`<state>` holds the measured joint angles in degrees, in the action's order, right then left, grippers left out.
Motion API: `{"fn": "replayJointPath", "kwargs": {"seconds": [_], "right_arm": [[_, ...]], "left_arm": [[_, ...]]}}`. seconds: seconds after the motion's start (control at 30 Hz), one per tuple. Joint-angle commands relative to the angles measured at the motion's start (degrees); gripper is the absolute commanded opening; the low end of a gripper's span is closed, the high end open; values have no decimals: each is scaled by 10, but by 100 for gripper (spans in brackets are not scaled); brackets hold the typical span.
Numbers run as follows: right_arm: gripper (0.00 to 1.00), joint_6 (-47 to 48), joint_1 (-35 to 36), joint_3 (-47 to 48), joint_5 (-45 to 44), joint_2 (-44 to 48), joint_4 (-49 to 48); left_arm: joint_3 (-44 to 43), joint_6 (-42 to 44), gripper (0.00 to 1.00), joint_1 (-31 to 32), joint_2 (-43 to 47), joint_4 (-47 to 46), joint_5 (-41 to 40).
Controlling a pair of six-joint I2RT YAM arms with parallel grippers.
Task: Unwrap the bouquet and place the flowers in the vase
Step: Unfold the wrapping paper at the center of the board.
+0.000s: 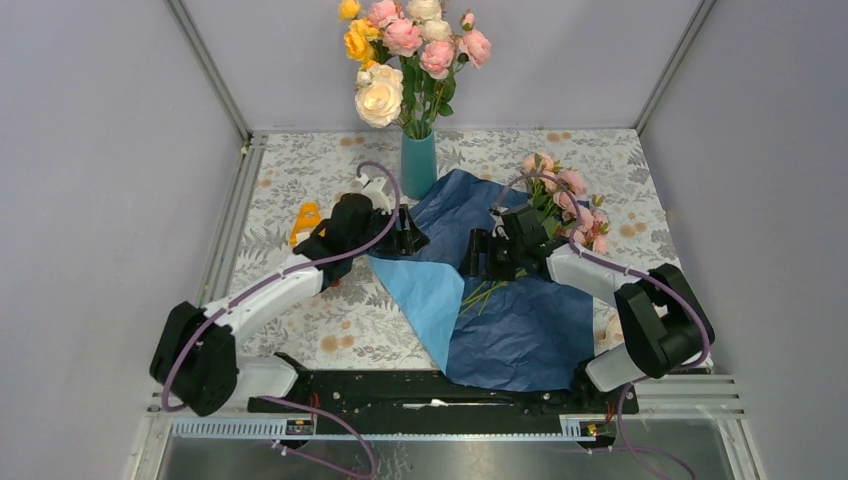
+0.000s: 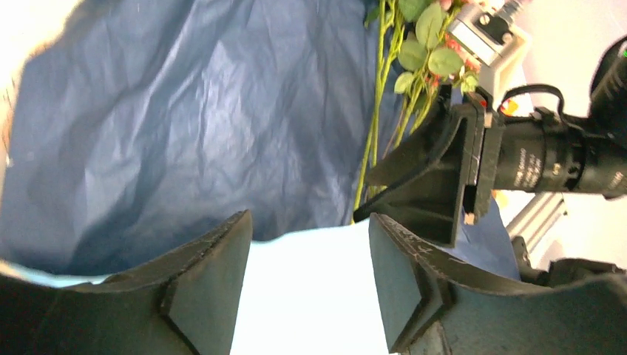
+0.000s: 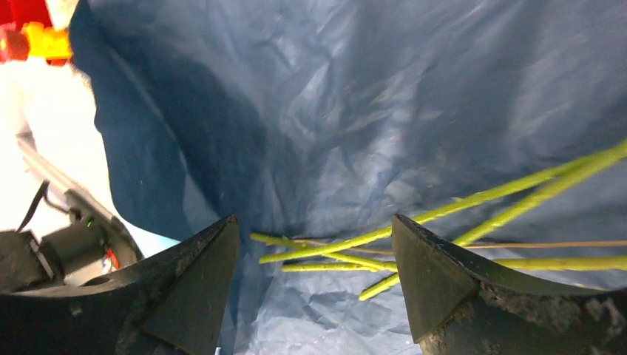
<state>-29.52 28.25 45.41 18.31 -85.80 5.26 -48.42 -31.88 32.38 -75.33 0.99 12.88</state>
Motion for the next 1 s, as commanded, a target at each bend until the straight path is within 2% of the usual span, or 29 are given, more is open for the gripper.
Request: {"fn": "replayJointPath", "kwargs": {"seconds": [0.0, 0.17, 0.27, 0.53, 0.77, 0.97], "right_arm": [[81, -14, 20, -24, 99, 1, -103], [76, -25, 54, -30, 103, 15, -140], [70, -31, 80, -24, 97, 13, -155], [61, -64, 180, 4, 64, -16, -198], [59, -68, 291, 66, 13, -98, -206], [57, -61, 365, 131, -38, -191, -204]], "left_arm": [[33, -21, 65, -3, 77, 26, 12], [52, -12, 67, -11, 140, 93, -5], [60, -10, 68, -19, 170, 121, -6], [55, -13, 69, -34, 231, 171, -9], [40, -17, 70, -37, 255, 209, 1], [39, -20, 73, -39, 289, 246, -21]]}}
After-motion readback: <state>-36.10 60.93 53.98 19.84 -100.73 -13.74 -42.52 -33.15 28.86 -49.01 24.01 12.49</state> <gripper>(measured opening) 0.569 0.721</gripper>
